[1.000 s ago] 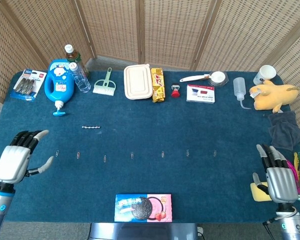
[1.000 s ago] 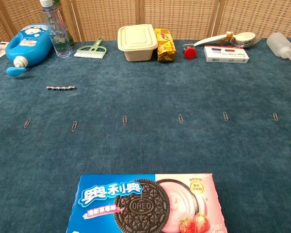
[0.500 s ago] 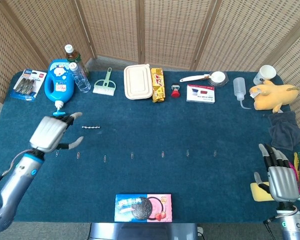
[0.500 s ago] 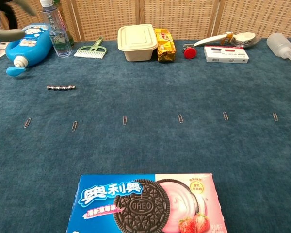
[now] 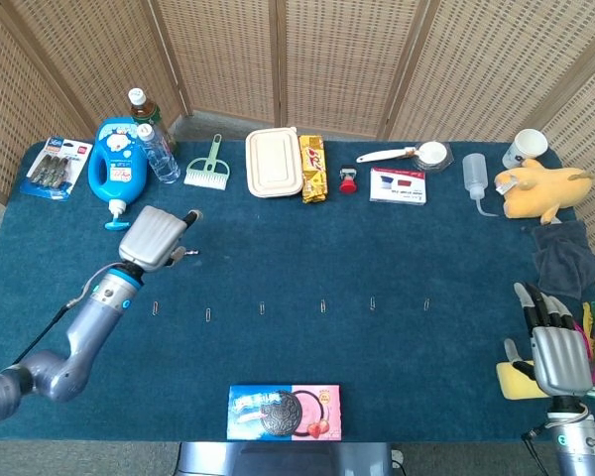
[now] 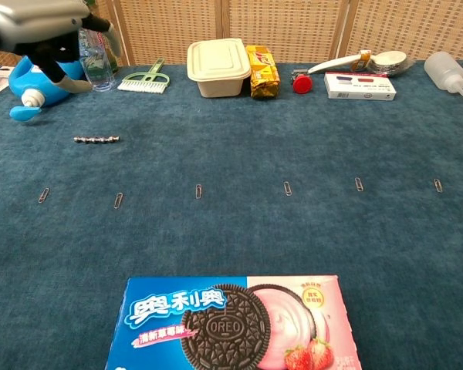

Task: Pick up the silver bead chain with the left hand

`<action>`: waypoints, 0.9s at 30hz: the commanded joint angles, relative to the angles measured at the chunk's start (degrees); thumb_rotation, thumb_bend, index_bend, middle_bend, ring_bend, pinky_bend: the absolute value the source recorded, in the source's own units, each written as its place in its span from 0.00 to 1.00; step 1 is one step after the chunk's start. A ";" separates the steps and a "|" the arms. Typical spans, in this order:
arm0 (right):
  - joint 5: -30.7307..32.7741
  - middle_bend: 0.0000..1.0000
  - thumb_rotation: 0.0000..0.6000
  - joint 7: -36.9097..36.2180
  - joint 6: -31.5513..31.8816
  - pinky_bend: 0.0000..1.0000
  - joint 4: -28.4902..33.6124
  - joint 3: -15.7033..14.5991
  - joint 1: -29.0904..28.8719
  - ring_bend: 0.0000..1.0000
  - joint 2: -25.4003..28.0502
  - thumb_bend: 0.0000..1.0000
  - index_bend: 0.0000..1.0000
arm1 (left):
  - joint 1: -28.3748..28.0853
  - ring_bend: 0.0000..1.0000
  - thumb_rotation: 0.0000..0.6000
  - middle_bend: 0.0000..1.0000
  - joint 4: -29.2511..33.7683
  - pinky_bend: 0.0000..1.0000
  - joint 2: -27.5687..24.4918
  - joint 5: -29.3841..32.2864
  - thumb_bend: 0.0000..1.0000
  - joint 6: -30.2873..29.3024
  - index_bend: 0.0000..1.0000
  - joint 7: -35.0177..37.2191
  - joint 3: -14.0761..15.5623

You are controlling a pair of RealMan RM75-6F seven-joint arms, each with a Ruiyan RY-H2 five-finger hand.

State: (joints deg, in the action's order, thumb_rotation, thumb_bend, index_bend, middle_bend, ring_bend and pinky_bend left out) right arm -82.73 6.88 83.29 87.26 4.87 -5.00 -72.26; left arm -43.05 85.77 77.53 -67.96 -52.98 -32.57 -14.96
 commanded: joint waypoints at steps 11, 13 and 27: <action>0.63 0.08 1.00 0.34 -1.41 0.15 -0.92 0.09 -0.84 0.15 -0.84 0.39 0.00 | -3.75 1.00 0.99 1.00 -6.01 1.00 4.58 3.73 0.52 1.80 0.49 1.59 0.53; 0.83 0.08 1.00 0.50 -1.81 0.15 -1.08 -0.07 -0.88 0.15 -0.81 0.39 0.00 | -4.00 1.00 0.97 1.00 -6.54 1.00 4.86 3.84 0.52 1.89 0.48 1.87 0.73; 1.57 0.08 1.00 0.18 -2.25 0.15 -1.42 -0.20 -0.79 0.15 -0.83 0.39 0.00 | -5.36 1.00 0.70 1.00 -10.32 1.00 6.78 7.19 0.57 4.60 0.46 4.37 2.27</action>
State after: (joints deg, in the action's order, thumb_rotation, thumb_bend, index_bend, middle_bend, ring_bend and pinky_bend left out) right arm -81.16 7.06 81.04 85.85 4.68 -5.79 -73.09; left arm -48.28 75.65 84.20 -61.01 -48.61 -28.37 -12.77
